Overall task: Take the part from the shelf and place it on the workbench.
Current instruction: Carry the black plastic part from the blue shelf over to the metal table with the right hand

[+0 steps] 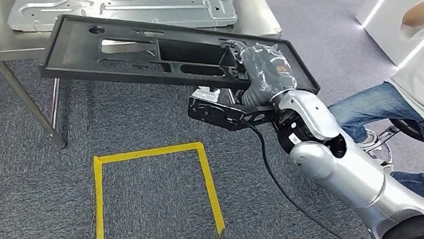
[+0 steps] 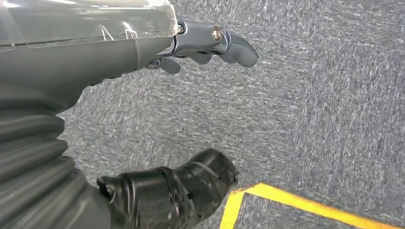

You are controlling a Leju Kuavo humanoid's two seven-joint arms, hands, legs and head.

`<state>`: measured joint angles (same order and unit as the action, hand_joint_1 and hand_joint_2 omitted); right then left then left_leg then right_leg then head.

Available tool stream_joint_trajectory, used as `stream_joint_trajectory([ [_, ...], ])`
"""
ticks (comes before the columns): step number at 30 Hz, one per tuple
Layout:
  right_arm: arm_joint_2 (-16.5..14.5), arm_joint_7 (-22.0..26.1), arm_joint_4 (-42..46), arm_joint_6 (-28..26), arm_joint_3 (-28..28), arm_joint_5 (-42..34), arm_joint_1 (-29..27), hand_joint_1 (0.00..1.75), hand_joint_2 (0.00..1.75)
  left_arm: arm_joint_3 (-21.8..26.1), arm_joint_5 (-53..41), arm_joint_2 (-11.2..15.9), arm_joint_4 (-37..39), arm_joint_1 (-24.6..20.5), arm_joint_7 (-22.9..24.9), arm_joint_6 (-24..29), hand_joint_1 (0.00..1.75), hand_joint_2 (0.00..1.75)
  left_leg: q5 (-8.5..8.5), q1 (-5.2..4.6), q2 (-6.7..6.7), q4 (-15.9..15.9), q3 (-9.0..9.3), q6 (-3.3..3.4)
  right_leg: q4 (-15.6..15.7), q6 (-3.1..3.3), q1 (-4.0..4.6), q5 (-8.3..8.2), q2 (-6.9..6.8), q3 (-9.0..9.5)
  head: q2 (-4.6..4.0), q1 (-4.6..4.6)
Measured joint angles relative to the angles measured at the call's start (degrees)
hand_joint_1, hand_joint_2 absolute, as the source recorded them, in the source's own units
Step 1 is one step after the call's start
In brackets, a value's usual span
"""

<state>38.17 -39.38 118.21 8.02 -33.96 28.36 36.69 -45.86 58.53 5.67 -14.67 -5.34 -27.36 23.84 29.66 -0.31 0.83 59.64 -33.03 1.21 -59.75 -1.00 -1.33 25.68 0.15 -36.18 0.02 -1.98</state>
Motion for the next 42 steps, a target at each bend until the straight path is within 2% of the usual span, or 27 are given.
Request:
stream_joint_trajectory([
  [2,0.0,0.0,-0.5,0.0,-0.1,0.0,0.1,1.75,1.75,0.0,0.0,0.0,0.0,-0.1,0.0,0.0,0.00,1.75,1.62,0.14,-0.25,4.3,-2.03,-0.72,0.3,0.68,-0.23,0.48,-0.13,0.98,0.00,0.07],
  [4,0.0,0.0,-0.9,-0.1,-0.3,0.0,0.0,1.75,1.75,0.0,0.0,0.1,0.0,-0.1,0.1,-0.1,0.00,1.75,3.59,0.29,-0.43,12.1,-6.92,-1.20,0.3,1.01,-0.20,1.15,-0.22,1.79,0.00,0.11],
  [5,0.0,0.0,-1.1,-0.1,-0.4,-0.1,-0.1,1.75,1.75,0.0,0.0,0.1,0.0,0.0,0.1,-0.1,0.00,1.75,3.76,0.34,-0.46,15.0,-9.26,-1.27,0.3,1.03,-0.17,1.52,-0.20,2.21,0.00,0.11],
  [6,0.0,0.0,-1.3,-0.1,-0.6,-0.1,-0.2,1.75,1.75,0.0,0.0,0.1,0.0,0.1,0.1,-0.1,0.00,1.75,2.88,0.34,-0.47,16.0,-10.73,-1.20,0.3,1.03,-0.13,1.92,-0.16,2.70,-0.01,0.11],
  [7,0.0,0.0,-1.5,-0.1,-0.7,-0.1,-0.3,1.75,1.75,0.0,0.0,0.1,0.0,0.2,0.1,-0.1,0.00,1.75,0.78,0.31,-0.47,14.5,-10.93,-0.97,0.3,1.02,-0.06,2.35,-0.12,3.30,0.00,0.11],
  [9,0.0,0.0,-1.9,-0.1,-0.7,-0.2,-0.3,1.75,1.75,0.0,0.0,0.2,0.0,0.3,0.1,-0.1,0.00,1.75,-4.43,0.06,-0.45,7.0,-8.62,-0.07,0.4,0.89,0.07,3.31,-0.07,4.59,-0.01,0.09],
  [10,0.0,0.0,-2.0,-0.1,-0.7,-0.2,-0.3,1.75,1.75,0.0,0.0,0.3,0.0,0.3,0.1,-0.1,0.00,1.75,-5.98,-0.16,-0.46,3.5,-7.14,0.41,0.5,0.71,0.17,3.74,-0.01,5.05,0.00,0.10],
  [11,0.1,0.0,-2.1,-0.1,-0.7,-0.2,-0.3,1.75,1.75,0.0,0.0,0.4,0.1,0.3,0.1,-0.1,0.00,1.75,-6.53,-0.38,-0.45,1.2,-6.10,0.78,0.7,0.42,0.17,4.02,0.04,5.34,-0.01,0.10],
  [12,0.1,0.0,-2.2,-0.1,-0.8,-0.2,-0.3,1.75,1.75,0.0,0.0,0.5,0.1,0.2,0.1,-0.1,0.00,1.75,-6.25,-0.56,-0.41,0.1,-5.52,1.04,0.8,0.09,0.16,4.03,0.07,5.56,-0.01,0.11],
  [15,0.2,0.0,-2.6,-0.1,-0.8,-0.2,-0.4,1.75,1.75,0.0,0.0,0.5,0.1,0.2,0.1,-0.1,0.00,1.75,-5.89,-0.47,-0.32,-1.8,-3.91,1.66,0.3,-0.84,0.08,3.51,0.05,5.96,0.00,0.04],
  [17,0.3,0.0,-2.8,-0.2,-0.9,-0.2,-0.3,1.75,1.75,0.0,0.0,0.5,0.1,0.3,0.1,-0.1,0.00,1.75,-5.67,-0.23,-0.33,-2.6,-2.58,2.19,-3.4,-1.10,0.02,4.49,0.03,4.04,-0.01,-0.01],
  [20,0.3,0.0,-3.1,-0.2,-1.0,-0.2,-0.4,1.75,1.75,0.0,-0.1,0.5,0.1,0.2,0.1,-0.2,0.00,1.75,-4.69,-0.18,-0.29,-2.7,-1.49,2.56,-12.3,-1.68,0.02,8.14,0.05,-2.20,0.00,-0.03],
  [21,0.3,0.0,-3.2,-0.2,-1.1,-0.2,-0.6,1.75,1.75,0.0,-0.1,0.5,0.1,0.2,0.2,-0.2,0.00,1.75,-4.25,-0.16,-0.24,-2.6,-1.08,2.50,-13.2,-1.92,-0.05,8.45,0.04,-3.54,0.00,-0.03],
  [22,0.3,0.0,-3.4,-0.2,-1.2,-0.2,-0.7,1.75,1.75,0.0,-0.1,0.5,0.1,0.2,0.2,-0.2,0.00,1.75,-3.74,-0.12,-0.19,-2.5,-0.57,2.39,-12.1,-2.15,-0.16,7.57,0.02,-4.00,0.00,-0.03],
  [23,0.3,0.0,-3.5,-0.2,-1.2,-0.2,-0.8,1.75,1.75,0.0,-0.1,0.5,0.1,0.3,0.2,-0.2,0.00,1.75,-3.19,-0.05,-0.15,-2.3,0.00,2.24,-9.4,-2.26,-0.30,5.46,0.00,-3.57,-0.01,-0.03],
  [24,0.4,0.0,-3.5,-0.3,-1.3,-0.2,-0.9,1.75,1.75,0.0,-0.1,0.4,0.1,0.3,0.2,-0.2,0.00,1.75,-2.54,0.02,-0.10,-2.1,0.46,2.00,-5.7,-2.33,-0.47,2.60,-0.05,-2.68,-0.01,-0.04],
  [26,0.4,0.0,-3.6,-0.3,-1.3,-0.2,-0.9,1.75,1.75,0.0,-0.1,0.4,0.1,0.2,0.2,-0.2,0.00,1.75,-1.42,0.04,-0.01,-1.5,1.07,1.31,-0.5,-1.88,-0.38,-0.52,-0.15,-1.24,-0.01,-0.01],
  [27,0.5,0.0,-3.7,-0.3,-1.4,-0.3,-1.0,1.75,1.75,0.0,-0.1,0.4,0.1,0.2,0.2,-0.2,0.00,1.75,-1.00,0.00,0.01,-1.3,1.22,0.92,0.4,-1.45,-0.25,-1.01,-0.14,-0.97,-0.01,0.00],
  [30,0.6,0.0,-3.8,-0.4,-1.5,-0.3,-1.2,1.75,1.75,0.0,-0.1,0.4,0.2,0.1,0.2,-0.1,0.00,1.75,-0.33,-0.04,-0.04,-0.5,1.54,-0.04,0.3,0.02,-0.19,-0.71,-0.01,-0.16,0.00,-0.02],
  [32,0.7,0.0,-3.8,-0.4,-1.6,-0.3,-1.1,1.75,1.75,0.0,-0.1,0.4,0.2,0.0,0.2,-0.1,0.00,1.75,0.17,0.12,-0.25,3.3,-0.39,-0.61,0.5,0.65,-0.33,-0.20,0.01,0.81,0.00,0.01],
  [35,0.8,0.0,-3.8,-0.4,-1.6,-0.3,-1.1,1.75,1.75,0.0,-0.1,0.4,0.2,-0.1,0.2,-0.2,0.00,1.75,3.13,0.34,-0.45,12.7,-7.07,-1.28,0.5,1.08,-0.19,0.93,0.02,2.06,0.00,0.04],
  [36,0.8,0.0,-3.8,-0.4,-1.6,-0.3,-1.2,1.75,1.75,0.0,-0.1,0.4,0.2,0.1,0.2,-0.2,0.00,1.75,3.99,0.35,-0.45,14.1,-8.77,-1.28,0.5,1.11,-0.11,1.40,0.07,2.58,0.00,0.04],
  [37,0.8,0.0,-3.8,-0.4,-1.7,-0.3,-1.3,1.75,1.75,0.0,-0.1,0.3,0.2,0.2,0.2,-0.2,0.00,1.75,3.94,0.33,-0.45,13.7,-9.62,-1.12,0.5,1.13,-0.01,1.90,0.13,3.22,0.00,0.04],
  [38,0.8,0.0,-3.8,-0.4,-1.7,-0.3,-1.4,1.75,1.75,0.0,-0.1,0.3,0.2,0.3,0.2,-0.2,0.00,1.75,2.66,0.27,-0.45,11.7,-9.59,-0.75,0.5,1.13,0.10,2.43,0.18,3.93,0.00,0.04],
  [40,0.8,0.0,-3.8,-0.4,-1.7,-0.3,-1.4,1.75,1.75,0.0,-0.1,0.4,0.2,0.4,0.2,-0.2,0.00,1.75,-2.92,-0.14,-0.32,4.9,-8.01,0.34,0.6,1.04,0.30,3.51,0.21,5.32,-0.01,0.01],
  [41,0.8,0.0,-3.9,-0.4,-1.7,-0.3,-1.3,1.75,1.75,0.0,-0.1,0.4,0.2,0.4,0.2,-0.2,0.00,1.75,-4.95,-0.47,-0.21,2.1,-7.28,0.89,0.7,0.88,0.35,3.95,0.31,5.82,-0.01,0.03],
  [42,0.8,0.1,-3.9,-0.4,-1.7,-0.3,-1.3,1.75,1.75,0.0,-0.1,0.5,0.3,0.4,0.2,-0.2,0.00,1.75,-6.20,-0.75,-0.08,0.4,-6.81,1.28,0.9,0.71,0.36,4.27,0.42,6.13,0.00,0.05],
])
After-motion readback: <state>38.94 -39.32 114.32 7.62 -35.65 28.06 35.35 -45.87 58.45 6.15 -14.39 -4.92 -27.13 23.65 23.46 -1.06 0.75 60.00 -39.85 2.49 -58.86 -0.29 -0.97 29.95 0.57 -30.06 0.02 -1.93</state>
